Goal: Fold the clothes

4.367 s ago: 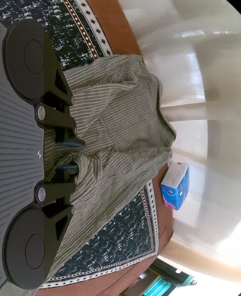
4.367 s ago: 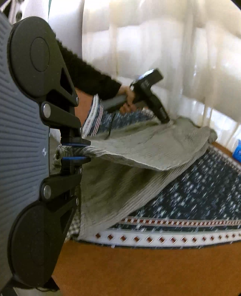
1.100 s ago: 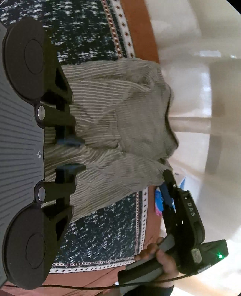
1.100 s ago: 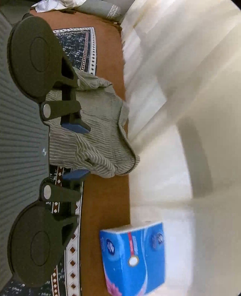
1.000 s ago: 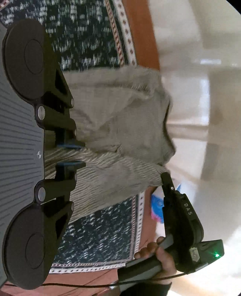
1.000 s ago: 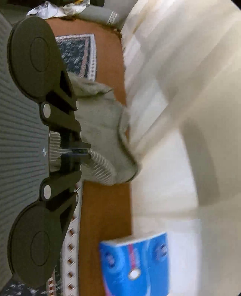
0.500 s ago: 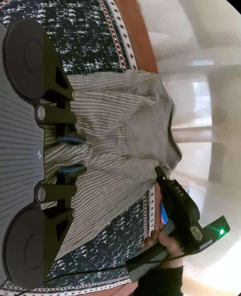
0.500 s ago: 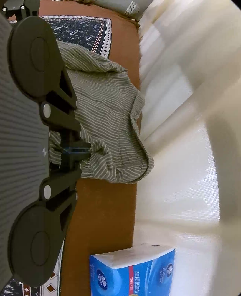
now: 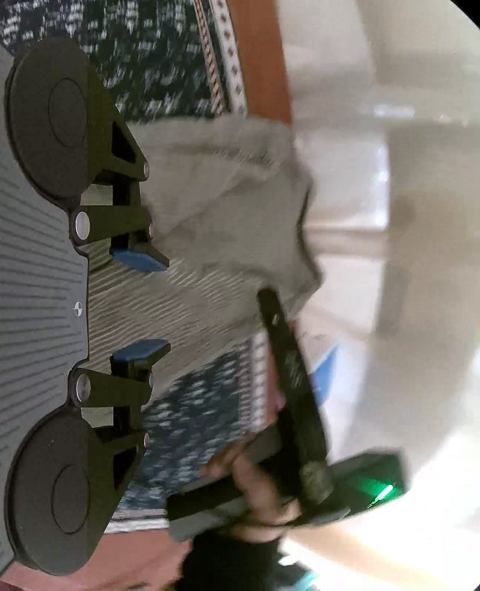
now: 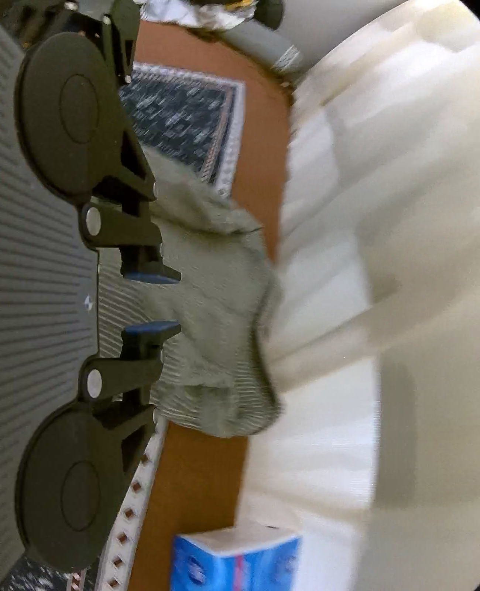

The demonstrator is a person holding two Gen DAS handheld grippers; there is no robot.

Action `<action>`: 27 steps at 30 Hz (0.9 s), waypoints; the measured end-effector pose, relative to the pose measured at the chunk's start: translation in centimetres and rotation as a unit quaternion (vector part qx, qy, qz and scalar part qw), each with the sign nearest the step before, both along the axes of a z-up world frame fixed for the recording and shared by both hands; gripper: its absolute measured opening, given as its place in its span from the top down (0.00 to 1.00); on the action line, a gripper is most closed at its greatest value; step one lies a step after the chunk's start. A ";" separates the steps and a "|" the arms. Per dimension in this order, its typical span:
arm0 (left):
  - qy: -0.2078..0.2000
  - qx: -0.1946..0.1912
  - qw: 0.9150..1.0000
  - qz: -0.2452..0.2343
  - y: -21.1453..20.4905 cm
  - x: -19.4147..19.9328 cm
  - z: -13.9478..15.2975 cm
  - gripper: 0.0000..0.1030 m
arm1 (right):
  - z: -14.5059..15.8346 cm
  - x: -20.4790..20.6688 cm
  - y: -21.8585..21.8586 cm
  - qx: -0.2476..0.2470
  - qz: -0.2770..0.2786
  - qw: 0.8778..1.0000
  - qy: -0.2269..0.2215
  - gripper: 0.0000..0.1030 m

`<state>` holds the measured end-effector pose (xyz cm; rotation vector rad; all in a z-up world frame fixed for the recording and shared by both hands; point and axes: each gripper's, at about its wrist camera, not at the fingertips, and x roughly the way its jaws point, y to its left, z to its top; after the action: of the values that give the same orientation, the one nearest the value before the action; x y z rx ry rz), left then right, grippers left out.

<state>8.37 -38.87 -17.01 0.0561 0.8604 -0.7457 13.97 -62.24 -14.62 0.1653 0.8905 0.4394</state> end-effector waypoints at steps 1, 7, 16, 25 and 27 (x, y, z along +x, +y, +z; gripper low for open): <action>0.001 0.009 1.000 -0.004 -0.3 -0.1 -0.6 0.45 | -0.7 0.1 0.2 -0.012 -0.002 1.000 0.003 0.75; -0.004 0.018 1.000 -0.012 -1.0 0.2 -2.7 0.45 | -2.8 -0.1 -0.1 -0.036 -0.023 0.999 -0.008 0.78; -0.019 -0.034 0.998 0.050 4.7 -0.8 4.0 0.37 | 3.9 -3.4 -0.7 0.001 -0.025 0.999 -0.024 0.58; 0.057 -0.027 0.985 0.158 16.4 -9.9 4.3 0.24 | 9.1 -20.0 -2.6 0.086 0.034 0.995 -0.049 0.39; 0.095 -0.028 0.980 0.170 17.7 -12.5 3.0 0.24 | 7.6 -23.2 -2.7 0.098 0.028 0.995 -0.016 0.39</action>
<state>-4.16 -21.20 -13.97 -0.2105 0.9987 -0.4562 -9.23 -64.99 -7.00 0.3127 0.8215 0.5794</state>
